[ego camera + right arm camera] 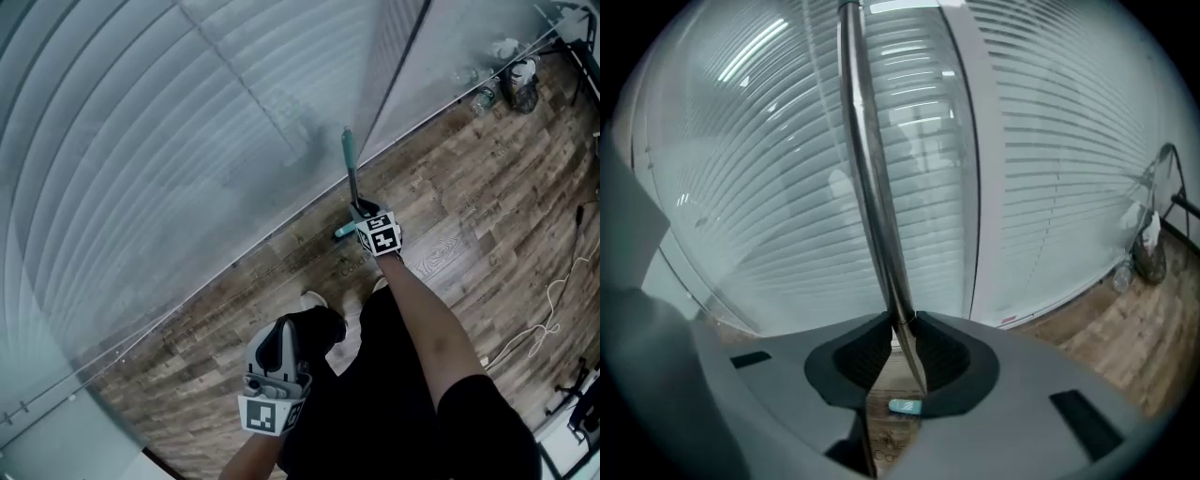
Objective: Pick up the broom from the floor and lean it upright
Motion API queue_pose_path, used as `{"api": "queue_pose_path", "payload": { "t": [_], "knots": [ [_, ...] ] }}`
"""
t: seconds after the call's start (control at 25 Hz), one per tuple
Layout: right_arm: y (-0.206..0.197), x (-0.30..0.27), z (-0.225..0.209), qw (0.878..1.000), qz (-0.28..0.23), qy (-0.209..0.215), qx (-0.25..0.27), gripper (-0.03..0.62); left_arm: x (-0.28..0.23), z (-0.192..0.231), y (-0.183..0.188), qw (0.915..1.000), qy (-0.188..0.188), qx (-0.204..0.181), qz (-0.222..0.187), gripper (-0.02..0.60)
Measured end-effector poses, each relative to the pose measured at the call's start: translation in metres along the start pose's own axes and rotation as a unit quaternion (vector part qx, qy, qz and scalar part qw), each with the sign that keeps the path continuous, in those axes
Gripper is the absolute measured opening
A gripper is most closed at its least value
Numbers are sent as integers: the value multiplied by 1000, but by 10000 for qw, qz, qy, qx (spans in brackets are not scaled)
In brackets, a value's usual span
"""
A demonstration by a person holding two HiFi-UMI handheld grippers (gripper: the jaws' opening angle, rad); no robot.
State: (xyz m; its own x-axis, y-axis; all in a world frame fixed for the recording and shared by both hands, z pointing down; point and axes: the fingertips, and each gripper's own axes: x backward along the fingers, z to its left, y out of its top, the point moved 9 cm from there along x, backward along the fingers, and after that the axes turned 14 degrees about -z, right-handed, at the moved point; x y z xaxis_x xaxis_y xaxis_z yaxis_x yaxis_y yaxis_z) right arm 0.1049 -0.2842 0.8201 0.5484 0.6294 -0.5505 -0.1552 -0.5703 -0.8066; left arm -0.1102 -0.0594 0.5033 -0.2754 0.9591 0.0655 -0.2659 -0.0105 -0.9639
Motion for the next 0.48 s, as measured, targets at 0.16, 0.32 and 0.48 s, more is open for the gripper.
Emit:
{"api": "queue_pose_path", "payload": {
  "t": [0.16,0.32,0.48],
  "knots": [
    [9,-1,3,9987,64,-59,-501,86,-3,7,5,9997,148,194,54,18],
    [8,-6,11,9943,1,-211,-1043,91,3,18,10,9997,-24,81,227,18],
    [17,-21,6,9916,-45,-278,-1263,92,-4,31,12,9993,269,191,159,18]
  ]
}}
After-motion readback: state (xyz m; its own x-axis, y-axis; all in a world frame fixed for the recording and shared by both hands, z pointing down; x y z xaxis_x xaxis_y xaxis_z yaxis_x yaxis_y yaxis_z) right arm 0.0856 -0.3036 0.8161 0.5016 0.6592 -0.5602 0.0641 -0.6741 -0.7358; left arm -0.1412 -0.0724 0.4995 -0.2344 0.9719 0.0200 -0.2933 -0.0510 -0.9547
